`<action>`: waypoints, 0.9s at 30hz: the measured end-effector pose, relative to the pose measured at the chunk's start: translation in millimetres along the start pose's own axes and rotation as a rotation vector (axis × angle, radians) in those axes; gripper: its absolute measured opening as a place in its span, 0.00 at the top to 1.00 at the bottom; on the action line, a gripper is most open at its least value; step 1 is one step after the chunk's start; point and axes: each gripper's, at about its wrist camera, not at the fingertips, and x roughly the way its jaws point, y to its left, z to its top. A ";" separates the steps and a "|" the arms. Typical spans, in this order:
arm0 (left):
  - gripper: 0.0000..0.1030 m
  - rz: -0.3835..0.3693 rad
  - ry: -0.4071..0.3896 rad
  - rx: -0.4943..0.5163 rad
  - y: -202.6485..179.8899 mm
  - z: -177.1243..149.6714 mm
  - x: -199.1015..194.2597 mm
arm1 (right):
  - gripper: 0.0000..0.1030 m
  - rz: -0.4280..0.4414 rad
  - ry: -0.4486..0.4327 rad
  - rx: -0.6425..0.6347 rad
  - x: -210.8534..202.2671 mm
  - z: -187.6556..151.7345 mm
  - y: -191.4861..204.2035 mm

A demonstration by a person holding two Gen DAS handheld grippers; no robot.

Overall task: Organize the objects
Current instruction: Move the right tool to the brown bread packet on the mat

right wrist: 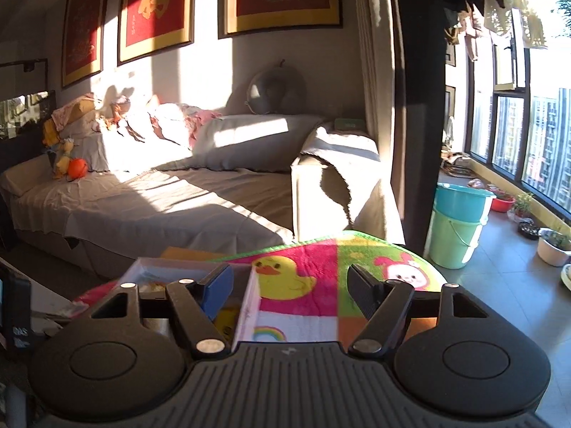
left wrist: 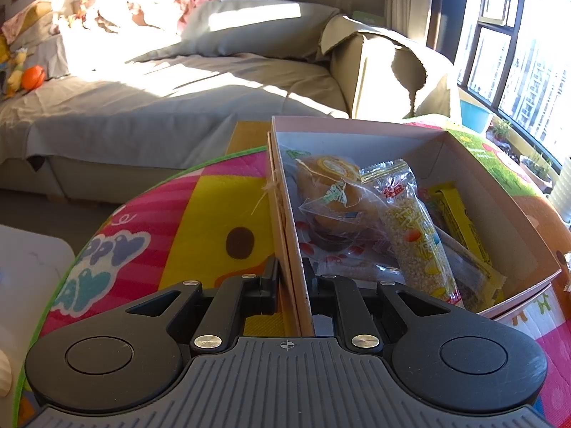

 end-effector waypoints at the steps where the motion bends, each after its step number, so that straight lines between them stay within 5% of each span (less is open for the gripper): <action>1: 0.87 0.000 0.000 0.000 0.0 0.0 0.0 | 0.21 -0.035 0.027 0.006 1.2 -8.9 -12.2; 5: 0.86 -0.004 0.000 -0.001 0.5 0.3 0.4 | 0.10 -0.212 0.115 0.005 3.7 -43.3 -52.6; 8: 0.87 -0.003 0.000 0.000 0.8 0.4 0.5 | 0.10 -0.261 0.182 0.084 -0.4 -67.6 -82.2; 12: 0.87 -0.002 -0.002 -0.001 1.0 0.5 0.7 | 0.07 -0.249 0.261 0.186 -2.9 -95.9 -103.6; 17: 0.87 -0.002 -0.002 0.000 0.8 0.2 0.8 | 0.06 -0.172 0.319 0.167 3.9 -117.8 -80.8; 21: 0.86 -0.004 0.000 0.001 1.5 0.3 0.6 | 0.06 -0.024 0.308 0.111 2.5 -110.3 -52.9; 27: 0.86 -0.003 0.000 0.001 1.9 -0.6 0.0 | 0.01 -0.129 0.228 -0.093 12.4 -88.6 -29.5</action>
